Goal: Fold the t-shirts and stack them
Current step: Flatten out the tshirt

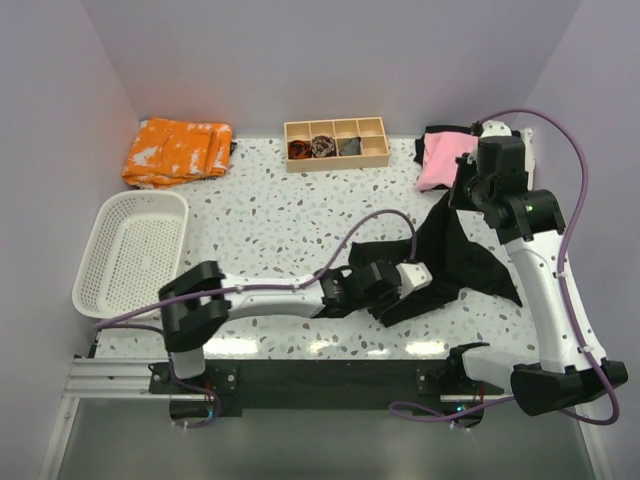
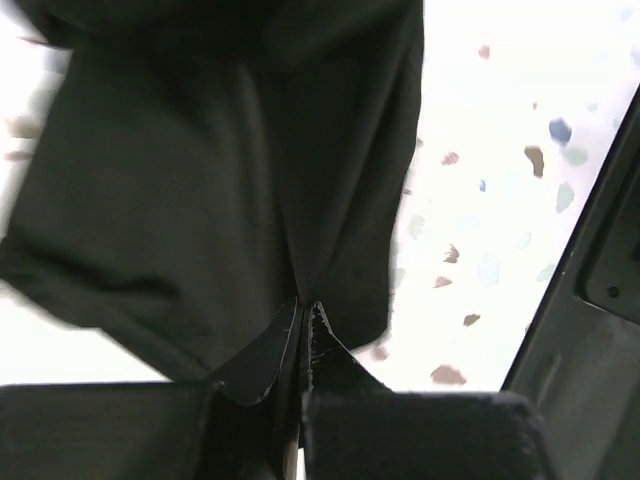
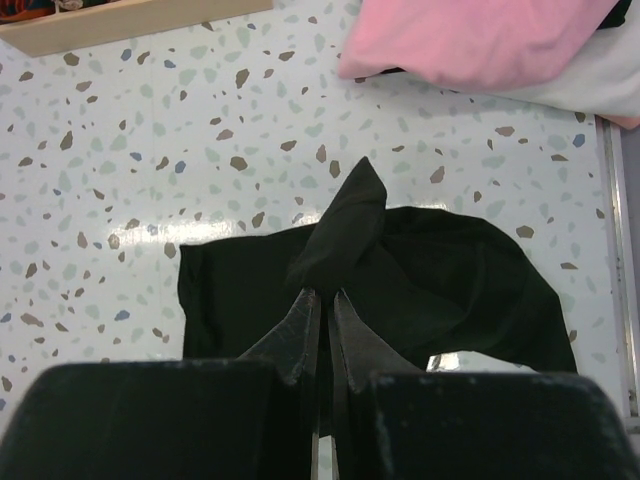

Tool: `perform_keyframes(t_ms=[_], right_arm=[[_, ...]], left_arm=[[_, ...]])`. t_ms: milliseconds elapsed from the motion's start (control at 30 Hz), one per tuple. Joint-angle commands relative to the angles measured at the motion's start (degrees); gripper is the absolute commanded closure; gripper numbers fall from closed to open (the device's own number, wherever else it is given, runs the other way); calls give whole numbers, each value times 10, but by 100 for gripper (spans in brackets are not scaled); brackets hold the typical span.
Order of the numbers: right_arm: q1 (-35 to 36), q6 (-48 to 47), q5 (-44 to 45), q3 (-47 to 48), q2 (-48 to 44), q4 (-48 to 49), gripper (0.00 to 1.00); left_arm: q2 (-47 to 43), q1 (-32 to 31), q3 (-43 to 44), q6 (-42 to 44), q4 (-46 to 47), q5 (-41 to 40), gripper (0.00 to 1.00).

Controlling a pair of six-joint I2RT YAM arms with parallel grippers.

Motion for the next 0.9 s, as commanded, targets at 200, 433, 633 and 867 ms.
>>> perform_keyframes(t_ms=[200, 433, 633, 867], right_arm=[[-3, 4, 20, 30, -26, 3, 100], [-3, 17, 105, 47, -65, -9, 100], [-3, 11, 208, 58, -107, -10, 100], [-3, -4, 233, 80, -150, 6, 100]], left_arm=[[-390, 96, 69, 36, -178, -216, 100], [-504, 96, 179, -34, -340, -486, 100], [-573, 96, 228, -153, -486, -612, 100], [-594, 96, 273, -230, -586, -638, 100]])
